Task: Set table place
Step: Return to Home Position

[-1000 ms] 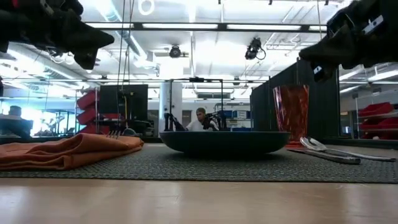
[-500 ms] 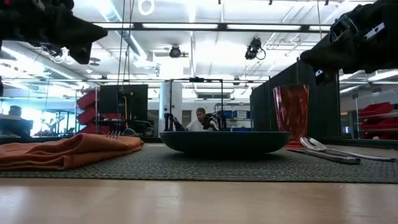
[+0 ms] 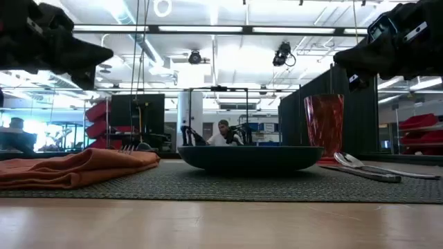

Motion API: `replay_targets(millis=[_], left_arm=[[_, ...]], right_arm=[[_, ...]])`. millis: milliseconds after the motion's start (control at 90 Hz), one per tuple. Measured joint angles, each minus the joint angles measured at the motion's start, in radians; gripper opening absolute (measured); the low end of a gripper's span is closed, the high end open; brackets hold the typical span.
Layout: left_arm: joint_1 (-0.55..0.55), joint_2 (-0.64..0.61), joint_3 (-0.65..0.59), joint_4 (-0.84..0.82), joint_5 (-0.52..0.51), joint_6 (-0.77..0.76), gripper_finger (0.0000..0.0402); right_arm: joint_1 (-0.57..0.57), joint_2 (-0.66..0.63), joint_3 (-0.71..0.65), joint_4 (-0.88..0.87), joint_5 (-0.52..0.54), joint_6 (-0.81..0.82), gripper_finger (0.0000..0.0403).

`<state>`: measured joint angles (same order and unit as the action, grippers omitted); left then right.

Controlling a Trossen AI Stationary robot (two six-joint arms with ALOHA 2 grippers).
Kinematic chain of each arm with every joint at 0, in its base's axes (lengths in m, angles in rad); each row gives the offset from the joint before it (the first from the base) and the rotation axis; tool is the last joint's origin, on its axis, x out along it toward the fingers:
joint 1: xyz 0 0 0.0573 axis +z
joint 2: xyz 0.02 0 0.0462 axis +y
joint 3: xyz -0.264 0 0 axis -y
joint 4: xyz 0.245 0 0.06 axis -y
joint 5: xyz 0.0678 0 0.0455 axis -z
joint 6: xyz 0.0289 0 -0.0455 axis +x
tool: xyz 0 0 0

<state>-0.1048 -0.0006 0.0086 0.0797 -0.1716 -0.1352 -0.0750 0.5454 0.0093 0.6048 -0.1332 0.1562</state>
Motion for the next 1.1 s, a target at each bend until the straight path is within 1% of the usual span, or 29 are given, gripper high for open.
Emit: replay_targets(millis=[122,411,711,822,1100], left_arm=[[0.0,0.0,0.0,0.018,0.007,0.005,0.0],[0.0,0.0,0.0,0.069,0.013,0.079,0.0],[0.0,0.0,0.0,0.067,0.014,0.079,0.0],[0.0,0.0,0.0,0.065,0.031,0.072,0.0],[0.0,0.0,-0.001,0.056,0.042,0.053,0.0]], right_arm=[[0.0,0.007,0.0,-0.003,0.005,0.0,0.0],[0.0,0.006,0.0,-0.008,0.009,0.0,0.0],[0.0,0.006,-0.001,-0.025,0.009,0.008,0.0],[0.0,0.006,-0.001,-0.03,0.01,0.005,0.0],[0.0,0.006,-0.002,-0.04,0.032,-0.019,0.0]])
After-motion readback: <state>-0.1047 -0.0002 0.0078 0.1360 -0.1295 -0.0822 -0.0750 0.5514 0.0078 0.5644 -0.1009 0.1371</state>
